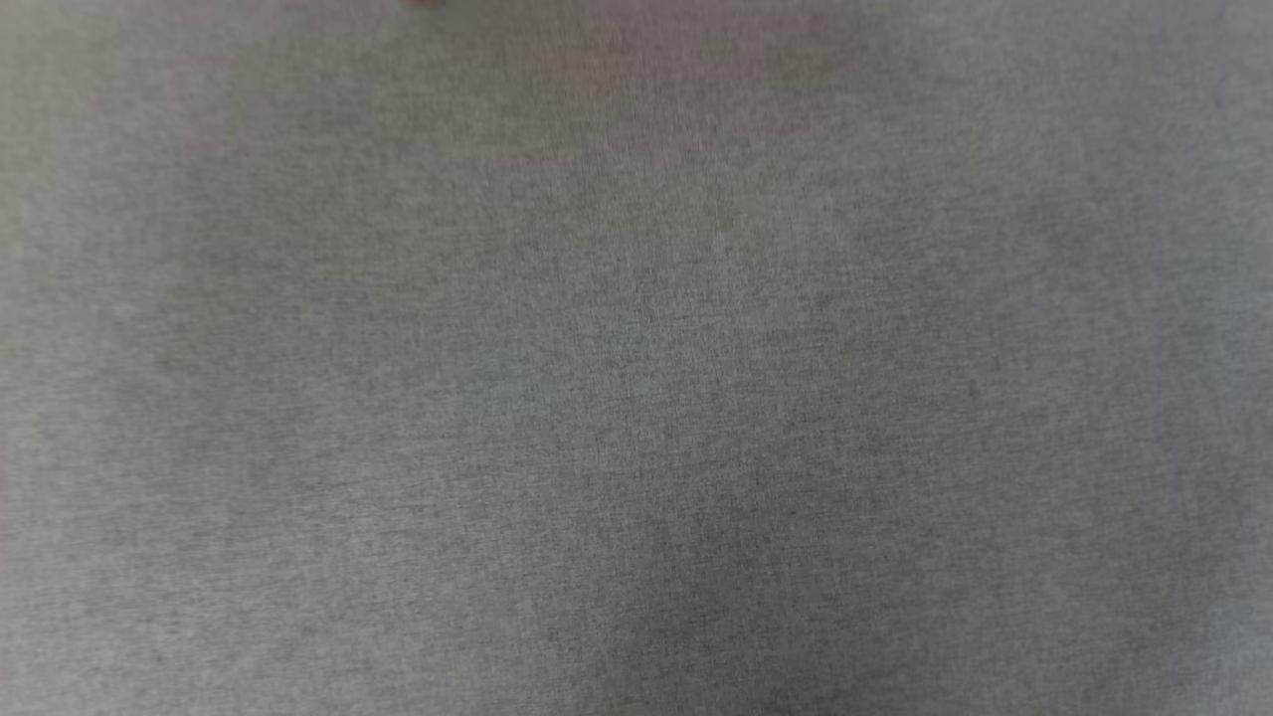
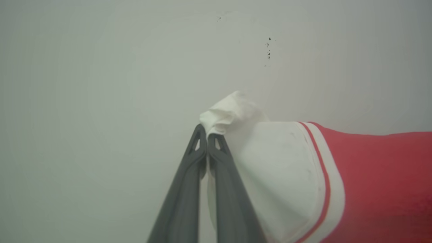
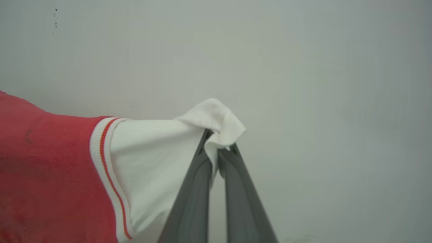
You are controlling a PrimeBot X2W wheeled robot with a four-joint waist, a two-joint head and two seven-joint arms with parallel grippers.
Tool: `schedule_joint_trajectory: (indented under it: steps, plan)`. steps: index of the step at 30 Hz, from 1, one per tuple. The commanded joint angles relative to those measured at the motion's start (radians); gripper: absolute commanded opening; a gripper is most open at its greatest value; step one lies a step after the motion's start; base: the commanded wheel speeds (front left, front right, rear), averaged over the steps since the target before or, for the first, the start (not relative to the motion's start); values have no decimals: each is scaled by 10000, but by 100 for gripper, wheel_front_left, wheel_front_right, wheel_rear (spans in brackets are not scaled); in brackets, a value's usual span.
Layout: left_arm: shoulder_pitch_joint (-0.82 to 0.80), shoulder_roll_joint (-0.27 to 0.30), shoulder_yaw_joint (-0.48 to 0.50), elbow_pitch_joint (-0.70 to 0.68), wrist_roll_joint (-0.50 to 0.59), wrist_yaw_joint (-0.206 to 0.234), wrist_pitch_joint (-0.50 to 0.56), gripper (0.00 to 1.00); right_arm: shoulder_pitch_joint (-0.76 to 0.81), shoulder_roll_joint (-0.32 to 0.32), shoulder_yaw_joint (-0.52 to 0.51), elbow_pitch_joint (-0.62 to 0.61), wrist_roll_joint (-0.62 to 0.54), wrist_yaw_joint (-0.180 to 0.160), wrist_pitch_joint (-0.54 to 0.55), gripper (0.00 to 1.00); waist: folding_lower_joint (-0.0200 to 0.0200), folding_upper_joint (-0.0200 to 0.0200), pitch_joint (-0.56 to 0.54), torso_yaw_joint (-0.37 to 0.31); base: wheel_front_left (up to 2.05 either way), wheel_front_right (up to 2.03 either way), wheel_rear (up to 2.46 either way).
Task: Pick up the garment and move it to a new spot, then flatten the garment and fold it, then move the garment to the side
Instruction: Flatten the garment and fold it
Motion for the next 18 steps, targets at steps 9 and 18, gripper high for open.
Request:
schedule_joint_trajectory:
  steps: [9,18]
  plan:
    - [10,-289,-152,455,-129,-250,-194,0,-158,252,980,821,700,-7,-431,0,-1,0,1045,7,0,0,0]
    - [1080,-808,-151,1172,-648,-730,-620,0,887,310,2368,1212,1897,-7,-642,0,-1,0,1182,177,0,0,0]
